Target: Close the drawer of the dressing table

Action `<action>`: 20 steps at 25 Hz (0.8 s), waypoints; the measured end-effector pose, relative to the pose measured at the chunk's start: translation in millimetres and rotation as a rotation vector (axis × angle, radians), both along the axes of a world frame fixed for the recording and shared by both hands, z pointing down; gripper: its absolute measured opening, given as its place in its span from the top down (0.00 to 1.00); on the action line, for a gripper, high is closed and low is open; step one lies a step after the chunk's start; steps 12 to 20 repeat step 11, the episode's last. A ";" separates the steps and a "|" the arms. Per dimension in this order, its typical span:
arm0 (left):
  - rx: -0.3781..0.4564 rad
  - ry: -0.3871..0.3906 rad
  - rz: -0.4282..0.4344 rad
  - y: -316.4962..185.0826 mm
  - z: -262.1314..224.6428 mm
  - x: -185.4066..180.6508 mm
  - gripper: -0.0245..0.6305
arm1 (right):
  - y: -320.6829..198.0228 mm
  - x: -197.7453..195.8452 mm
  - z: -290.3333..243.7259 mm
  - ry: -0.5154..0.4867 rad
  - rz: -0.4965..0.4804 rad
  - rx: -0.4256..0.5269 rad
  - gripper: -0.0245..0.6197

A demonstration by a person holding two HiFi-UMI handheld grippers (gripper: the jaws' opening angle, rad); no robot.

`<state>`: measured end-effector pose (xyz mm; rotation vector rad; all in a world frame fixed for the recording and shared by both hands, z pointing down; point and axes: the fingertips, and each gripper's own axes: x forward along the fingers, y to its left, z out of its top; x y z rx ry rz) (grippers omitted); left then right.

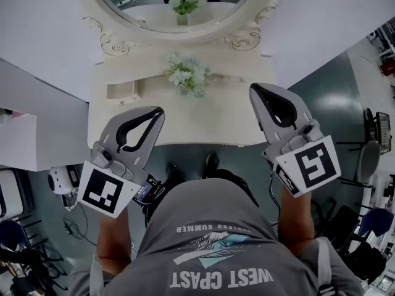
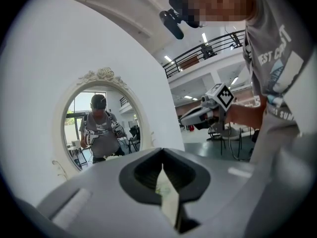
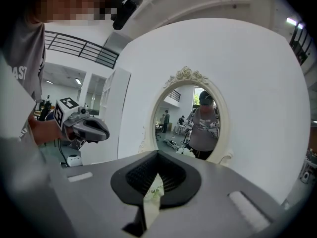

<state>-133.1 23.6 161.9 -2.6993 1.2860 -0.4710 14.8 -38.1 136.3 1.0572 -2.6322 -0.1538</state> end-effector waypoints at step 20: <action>0.005 0.012 -0.009 27.9 -10.5 -12.0 0.96 | 34.3 0.2 -9.3 0.018 0.013 0.002 0.96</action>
